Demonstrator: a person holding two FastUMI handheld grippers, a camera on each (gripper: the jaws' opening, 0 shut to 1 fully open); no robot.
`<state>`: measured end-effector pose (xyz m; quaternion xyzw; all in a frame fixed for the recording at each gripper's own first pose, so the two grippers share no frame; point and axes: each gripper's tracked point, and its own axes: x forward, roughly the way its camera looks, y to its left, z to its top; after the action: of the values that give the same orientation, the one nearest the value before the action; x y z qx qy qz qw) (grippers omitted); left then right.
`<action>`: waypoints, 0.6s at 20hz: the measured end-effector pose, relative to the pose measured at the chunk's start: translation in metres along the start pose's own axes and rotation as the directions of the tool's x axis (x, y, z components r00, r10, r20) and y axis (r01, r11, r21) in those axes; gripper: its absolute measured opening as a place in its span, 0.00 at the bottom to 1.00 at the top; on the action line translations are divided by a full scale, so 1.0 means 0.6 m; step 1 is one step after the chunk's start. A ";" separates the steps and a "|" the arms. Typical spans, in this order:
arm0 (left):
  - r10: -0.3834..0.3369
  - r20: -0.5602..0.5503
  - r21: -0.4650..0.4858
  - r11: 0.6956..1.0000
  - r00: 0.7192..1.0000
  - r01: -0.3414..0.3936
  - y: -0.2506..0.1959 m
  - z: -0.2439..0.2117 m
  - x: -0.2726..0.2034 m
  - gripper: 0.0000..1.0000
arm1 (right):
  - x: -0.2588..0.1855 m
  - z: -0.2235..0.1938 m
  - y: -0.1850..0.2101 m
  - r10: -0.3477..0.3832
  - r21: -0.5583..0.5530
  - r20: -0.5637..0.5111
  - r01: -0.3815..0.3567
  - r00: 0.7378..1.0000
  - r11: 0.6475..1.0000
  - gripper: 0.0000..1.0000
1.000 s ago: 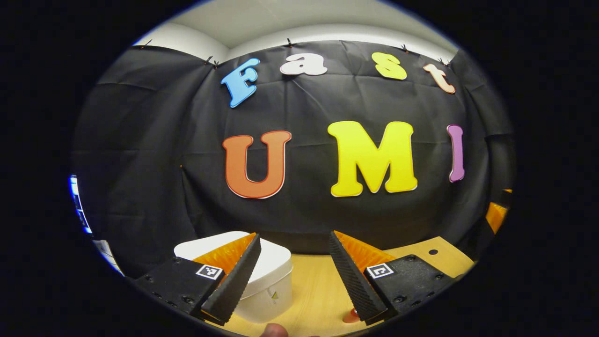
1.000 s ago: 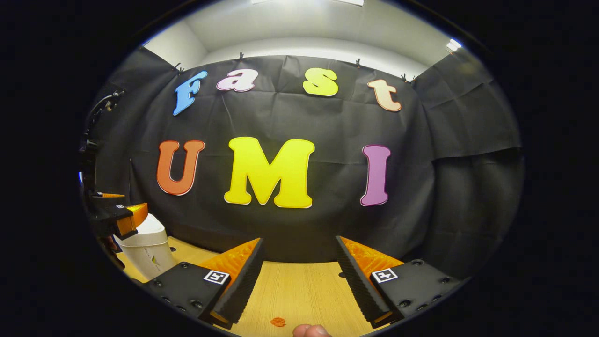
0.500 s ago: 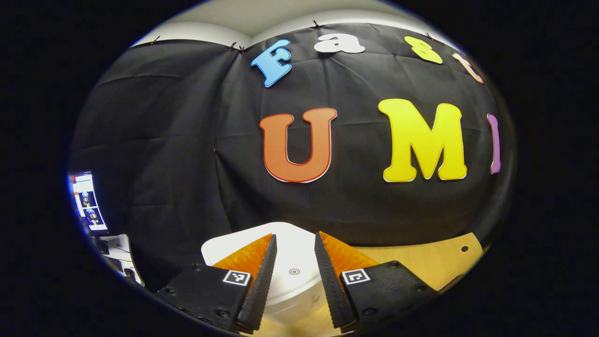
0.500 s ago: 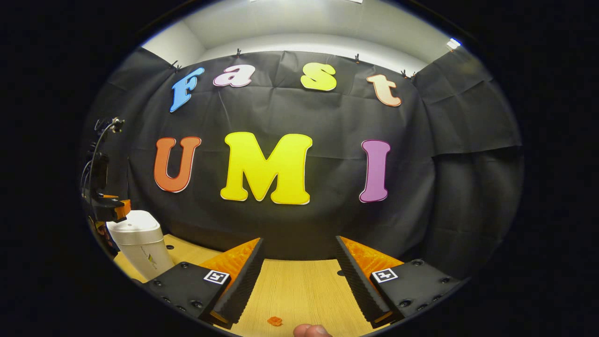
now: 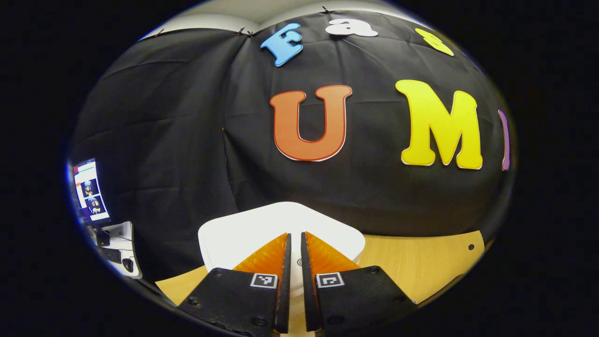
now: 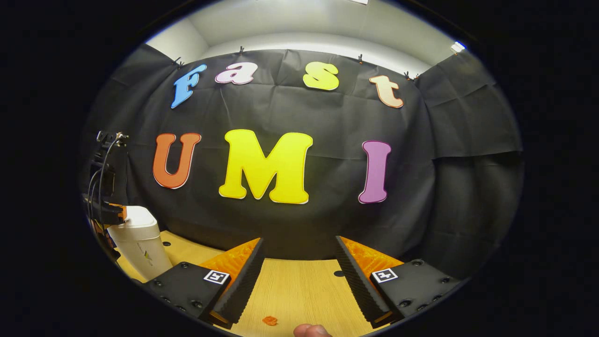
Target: Press the lid of the desktop garbage bin to open it, pick up the crumpled paper on the desktop and throw it into the bin, then pick up the pop can on the desktop and drop it into the bin, and finally close the garbage bin lid.
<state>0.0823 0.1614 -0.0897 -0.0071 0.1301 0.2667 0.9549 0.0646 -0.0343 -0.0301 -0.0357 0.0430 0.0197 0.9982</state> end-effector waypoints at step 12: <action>0.063 -0.054 0.011 0.998 0.997 -0.063 0.004 -0.038 0.007 0.06 | -0.005 -0.026 0.006 0.015 0.015 -0.040 -0.014 0.999 1.000 0.94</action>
<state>0.0792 0.1635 -0.1127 -0.0057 0.1572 0.2958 0.9422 0.0603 -0.0321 -0.0453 -0.0287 0.0634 0.0260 0.9972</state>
